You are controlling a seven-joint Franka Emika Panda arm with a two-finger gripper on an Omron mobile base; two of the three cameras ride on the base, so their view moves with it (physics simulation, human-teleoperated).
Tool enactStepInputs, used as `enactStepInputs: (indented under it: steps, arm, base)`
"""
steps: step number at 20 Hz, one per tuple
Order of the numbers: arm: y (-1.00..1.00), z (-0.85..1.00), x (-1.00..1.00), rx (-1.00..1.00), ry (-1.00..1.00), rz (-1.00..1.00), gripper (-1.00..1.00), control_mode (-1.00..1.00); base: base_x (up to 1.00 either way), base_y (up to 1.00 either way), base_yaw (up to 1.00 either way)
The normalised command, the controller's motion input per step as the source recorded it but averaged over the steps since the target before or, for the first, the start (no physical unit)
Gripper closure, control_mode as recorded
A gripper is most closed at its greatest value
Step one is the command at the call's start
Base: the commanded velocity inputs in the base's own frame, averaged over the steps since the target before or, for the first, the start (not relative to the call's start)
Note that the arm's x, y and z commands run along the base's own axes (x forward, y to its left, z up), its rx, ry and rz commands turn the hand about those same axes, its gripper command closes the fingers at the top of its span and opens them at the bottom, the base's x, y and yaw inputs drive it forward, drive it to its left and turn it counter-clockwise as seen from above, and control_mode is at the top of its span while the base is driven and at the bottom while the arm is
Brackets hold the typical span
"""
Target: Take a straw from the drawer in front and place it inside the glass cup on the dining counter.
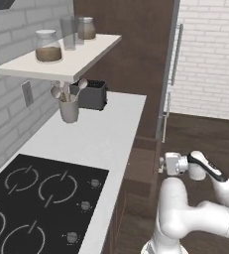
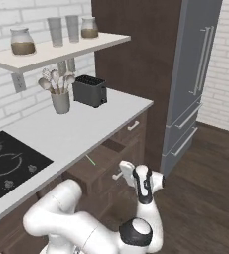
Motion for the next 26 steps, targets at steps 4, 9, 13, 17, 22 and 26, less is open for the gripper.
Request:
enactStepInputs:
  steps: [4, 9, 13, 17, 22, 26]
  arm:
    - [-1.00, 0.00, -0.70, 0.00, 0.00, -0.04, 1.00, -1.00]
    - [-0.98, 0.00, -0.60, 0.00, 0.00, -0.04, -1.00, -1.00]
    - [-0.80, 0.00, -0.54, 0.00, 0.04, -0.04, -1.00, -1.00]
    - [-0.66, 0.11, -0.60, -0.02, 0.04, -0.08, -1.00, -1.00]
    - [-0.21, 0.92, -0.55, 0.00, -0.01, -0.07, -1.00, -1.00]
    - [0.25, 1.00, -0.29, -0.01, -0.06, -0.02, -1.00, -1.00]
  base:
    - [0.00, 0.00, 0.00]
    - [0.00, 0.00, 0.00]
    - [0.00, 0.00, 0.00]
    - [0.00, 0.00, 0.00]
    - [0.00, 0.00, 0.00]
    - [0.00, 0.00, 0.00]
